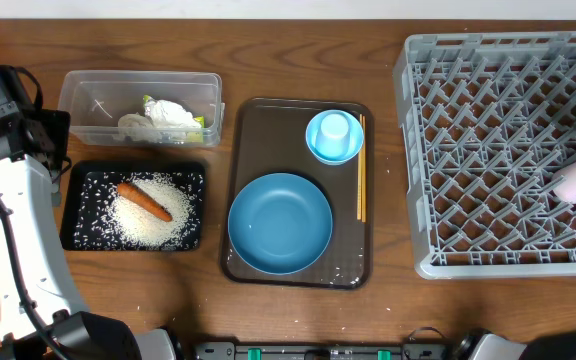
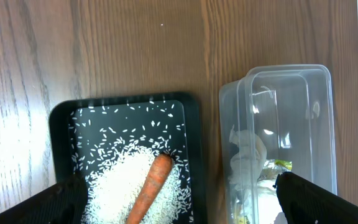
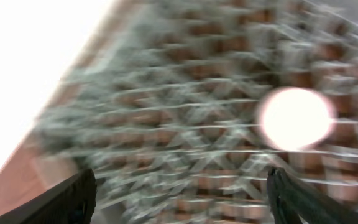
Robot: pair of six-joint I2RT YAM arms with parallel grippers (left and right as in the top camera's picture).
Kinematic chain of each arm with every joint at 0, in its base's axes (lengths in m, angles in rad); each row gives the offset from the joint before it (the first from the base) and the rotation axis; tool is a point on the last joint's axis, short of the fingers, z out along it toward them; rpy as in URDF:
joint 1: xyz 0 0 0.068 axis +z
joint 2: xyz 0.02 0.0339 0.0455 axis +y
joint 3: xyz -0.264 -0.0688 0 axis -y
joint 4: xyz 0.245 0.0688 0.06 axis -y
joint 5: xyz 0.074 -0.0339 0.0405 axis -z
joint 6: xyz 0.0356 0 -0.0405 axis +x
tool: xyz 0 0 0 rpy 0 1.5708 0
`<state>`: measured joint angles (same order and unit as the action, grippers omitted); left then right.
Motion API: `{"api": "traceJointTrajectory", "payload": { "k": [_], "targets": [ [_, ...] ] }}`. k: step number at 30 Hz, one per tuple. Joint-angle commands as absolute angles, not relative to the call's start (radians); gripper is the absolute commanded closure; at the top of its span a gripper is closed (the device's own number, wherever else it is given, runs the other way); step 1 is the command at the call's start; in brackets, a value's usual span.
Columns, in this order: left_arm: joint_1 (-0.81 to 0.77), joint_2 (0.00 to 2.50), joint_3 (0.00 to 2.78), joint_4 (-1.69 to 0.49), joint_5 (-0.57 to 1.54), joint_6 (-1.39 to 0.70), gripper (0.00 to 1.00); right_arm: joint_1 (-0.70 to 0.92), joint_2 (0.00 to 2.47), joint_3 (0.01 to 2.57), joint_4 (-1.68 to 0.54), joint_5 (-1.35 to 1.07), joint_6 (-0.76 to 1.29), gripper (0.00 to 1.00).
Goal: Sort waste into correct bins and load items into the dishwasher rack
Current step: 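Move the right gripper back over the light-blue cup on the brown tray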
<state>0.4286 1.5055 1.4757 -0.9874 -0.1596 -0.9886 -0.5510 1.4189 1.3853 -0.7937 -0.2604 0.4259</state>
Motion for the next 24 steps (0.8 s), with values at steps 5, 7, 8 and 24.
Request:
{"api": "traceJointTrajectory", "payload": {
  "k": [5,7,8,24],
  "targets": [
    [0.433,1.512,1.476,-0.991,-0.165,-0.985,0.01,-0.217,1.324,1.399,-0.747,-0.414,0.342,0.14],
    [0.433,1.512,1.476,-0.991,-0.165,-0.985,0.01,-0.101,1.343,1.399,-0.727,-0.352,0.342,0.14],
    [0.433,1.512,1.476,-0.991,-0.165,-0.985,0.01,-0.039,1.358,1.399,-0.715,-0.314,0.342,0.14],
    [0.433,1.512,1.476,-0.991,-0.165,-0.985,0.01,0.466,1.768,1.399,-0.480,0.038,0.336,0.01]
  ]
}}
